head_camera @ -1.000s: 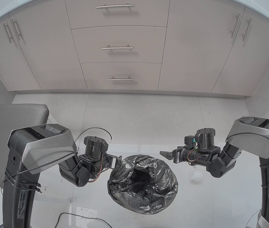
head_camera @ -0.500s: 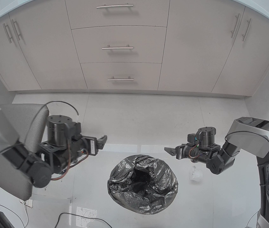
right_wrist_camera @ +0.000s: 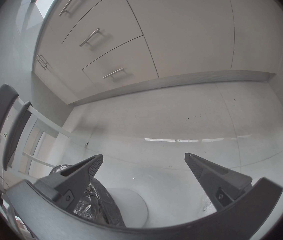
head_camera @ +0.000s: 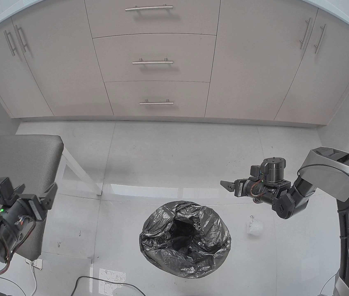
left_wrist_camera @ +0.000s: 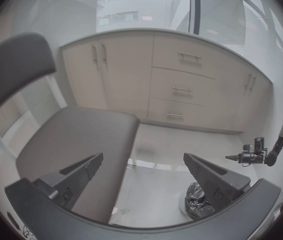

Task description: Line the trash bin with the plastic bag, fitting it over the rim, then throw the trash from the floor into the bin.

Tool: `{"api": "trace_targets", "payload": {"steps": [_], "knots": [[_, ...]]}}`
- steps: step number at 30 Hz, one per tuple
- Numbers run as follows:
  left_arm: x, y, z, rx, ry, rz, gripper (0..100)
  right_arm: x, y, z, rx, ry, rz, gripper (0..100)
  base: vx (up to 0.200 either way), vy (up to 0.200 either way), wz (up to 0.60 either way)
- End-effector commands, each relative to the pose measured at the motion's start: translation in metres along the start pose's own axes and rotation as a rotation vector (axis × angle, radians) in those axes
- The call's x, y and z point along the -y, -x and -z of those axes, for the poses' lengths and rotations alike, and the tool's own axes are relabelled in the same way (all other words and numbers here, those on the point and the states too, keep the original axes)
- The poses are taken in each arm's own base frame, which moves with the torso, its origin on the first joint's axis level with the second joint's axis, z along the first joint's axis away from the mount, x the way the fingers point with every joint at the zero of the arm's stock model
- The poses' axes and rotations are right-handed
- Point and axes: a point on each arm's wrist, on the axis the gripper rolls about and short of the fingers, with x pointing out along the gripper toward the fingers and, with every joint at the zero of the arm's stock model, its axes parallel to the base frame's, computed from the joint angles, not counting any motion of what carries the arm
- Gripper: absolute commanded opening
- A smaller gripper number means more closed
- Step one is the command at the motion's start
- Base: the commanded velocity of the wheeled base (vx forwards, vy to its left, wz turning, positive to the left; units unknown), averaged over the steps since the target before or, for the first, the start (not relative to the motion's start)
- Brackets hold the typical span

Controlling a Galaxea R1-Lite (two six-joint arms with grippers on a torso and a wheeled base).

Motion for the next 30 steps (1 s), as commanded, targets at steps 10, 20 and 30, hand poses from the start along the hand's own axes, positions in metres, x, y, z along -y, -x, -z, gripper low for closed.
{"api": "trace_targets", "payload": {"steps": [10,20,30], "knots": [[-0.043,0.132,0.034,0.246,0.072,-0.152,100,0.002,0.002,-0.009,0.028,-0.003,0.006,100,0.000,0.000,0.00],[-0.051,0.164,0.053,0.232,0.059,-0.177,100,0.002,0.002,-0.009,0.028,-0.003,0.006,100,0.000,0.000,0.00],[-0.052,0.161,0.088,0.253,-0.030,-0.339,100,0.002,0.003,-0.013,0.038,0.000,0.006,100,0.000,0.000,0.00]]}}
